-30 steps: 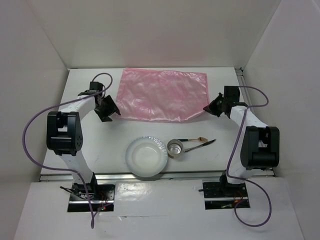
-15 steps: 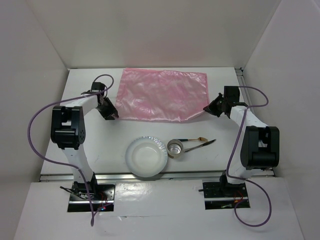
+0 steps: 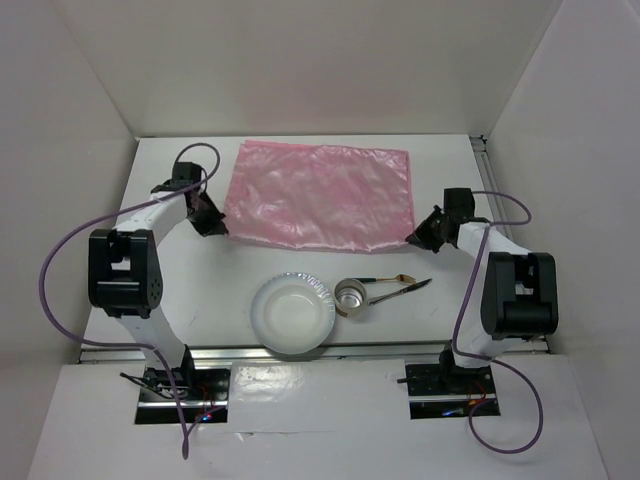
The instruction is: Set the dinner table for one person
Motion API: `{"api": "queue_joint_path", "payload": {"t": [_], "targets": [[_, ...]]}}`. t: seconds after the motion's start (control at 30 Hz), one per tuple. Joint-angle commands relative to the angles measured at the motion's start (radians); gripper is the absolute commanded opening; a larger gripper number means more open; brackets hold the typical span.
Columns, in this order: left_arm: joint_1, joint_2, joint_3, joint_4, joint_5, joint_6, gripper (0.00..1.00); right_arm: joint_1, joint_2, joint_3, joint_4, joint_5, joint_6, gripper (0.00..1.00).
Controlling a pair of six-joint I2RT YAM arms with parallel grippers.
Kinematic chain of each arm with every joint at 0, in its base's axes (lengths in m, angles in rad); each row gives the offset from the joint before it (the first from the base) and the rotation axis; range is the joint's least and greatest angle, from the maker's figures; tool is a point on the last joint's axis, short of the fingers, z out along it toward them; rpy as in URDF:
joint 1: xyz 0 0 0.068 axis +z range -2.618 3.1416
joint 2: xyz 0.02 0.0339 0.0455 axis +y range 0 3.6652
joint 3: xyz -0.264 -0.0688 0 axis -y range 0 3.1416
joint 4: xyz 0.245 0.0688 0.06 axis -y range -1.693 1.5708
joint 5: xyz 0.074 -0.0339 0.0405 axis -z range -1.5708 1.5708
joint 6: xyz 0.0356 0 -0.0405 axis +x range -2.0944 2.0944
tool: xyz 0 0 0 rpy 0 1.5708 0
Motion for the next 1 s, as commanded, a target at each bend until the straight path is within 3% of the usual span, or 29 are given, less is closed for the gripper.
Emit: {"api": "queue_joint_path", "payload": {"t": [0.0, 0.4, 0.97], "targets": [[0.010, -0.025, -0.054, -0.022, -0.023, 0.014, 0.00, 0.008, -0.025, -0.017, -0.008, 0.023, -0.010, 0.00], [0.010, -0.135, -0.211, -0.027, -0.088, 0.014, 0.00, 0.008, -0.066, -0.072, -0.018, 0.058, -0.010, 0.00], [0.010, -0.115, -0.220, -0.036, -0.106, 0.002, 0.00, 0.008, -0.181, -0.150, -0.057, 0.101, -0.001, 0.00]]}}
